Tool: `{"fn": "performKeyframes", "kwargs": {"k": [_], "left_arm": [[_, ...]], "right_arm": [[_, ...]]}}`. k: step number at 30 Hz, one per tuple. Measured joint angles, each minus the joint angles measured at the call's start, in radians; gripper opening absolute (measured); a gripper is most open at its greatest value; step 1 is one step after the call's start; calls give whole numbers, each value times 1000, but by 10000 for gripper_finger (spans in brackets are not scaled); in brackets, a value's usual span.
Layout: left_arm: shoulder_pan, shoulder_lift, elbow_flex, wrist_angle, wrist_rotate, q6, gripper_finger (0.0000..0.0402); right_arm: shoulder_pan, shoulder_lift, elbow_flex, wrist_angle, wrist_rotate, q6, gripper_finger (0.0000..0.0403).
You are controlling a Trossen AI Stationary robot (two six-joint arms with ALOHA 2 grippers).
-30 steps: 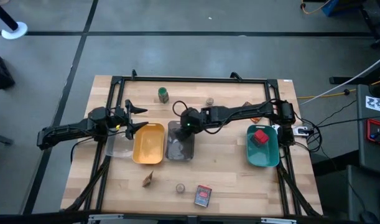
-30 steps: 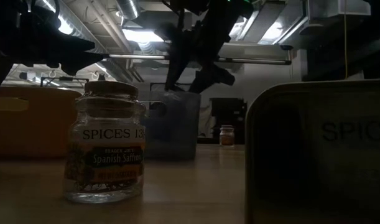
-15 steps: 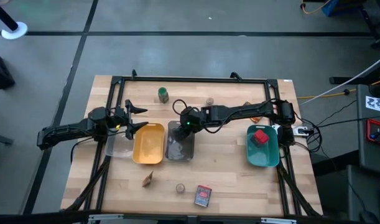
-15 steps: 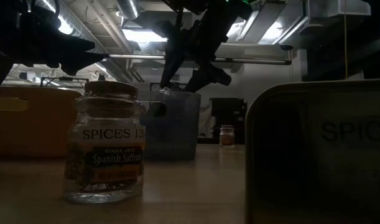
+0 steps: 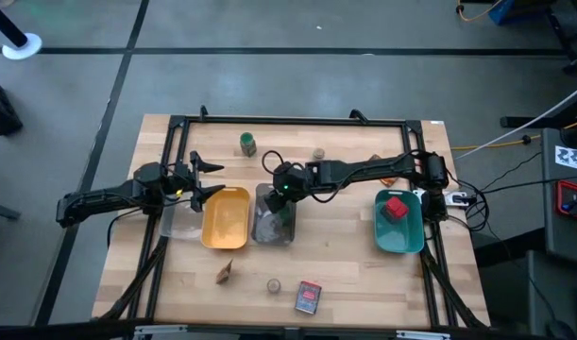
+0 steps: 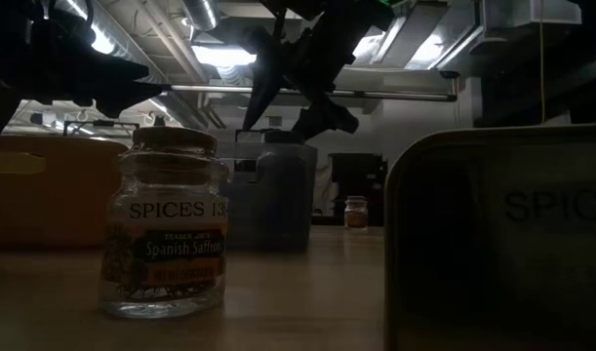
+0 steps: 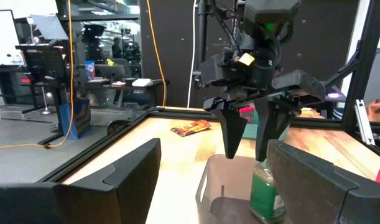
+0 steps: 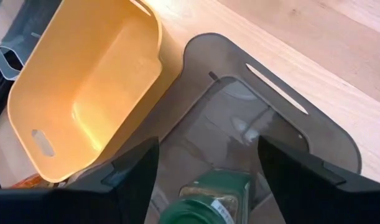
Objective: Sort spices by type
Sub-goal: Put the green spice bottle into the black bin
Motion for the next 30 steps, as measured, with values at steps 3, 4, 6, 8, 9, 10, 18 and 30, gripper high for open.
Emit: {"fn": "performKeyframes", "kwargs": {"k": [3, 4, 6, 8, 9, 10, 18, 30], "left_arm": [[0, 0, 0, 6, 0, 0, 279], [0, 0, 0, 11, 0, 0, 279], [0, 0, 0, 21, -2, 0, 279], [1, 0, 0, 44, -9, 0, 279], [1, 0, 0, 53, -24, 0, 279], [1, 0, 0, 62, -45, 0, 279], [2, 26, 16, 72, -198, 4, 279], [72, 428, 243, 73, -301, 1, 279]], "right_arm": [[-5, 0, 0, -1, -10, -2, 275], [-9, 0, 0, -1, -26, -9, 275], [-20, 0, 0, -1, -81, -56, 275], [-36, -3, 0, -1, -162, -103, 275], [-41, -6, 0, -2, -192, -109, 275], [-47, -8, 0, 1, -206, -110, 275], [-80, -94, -1, -22, -167, -201, 275], [-85, -333, 0, -194, 31, -296, 276]]}}
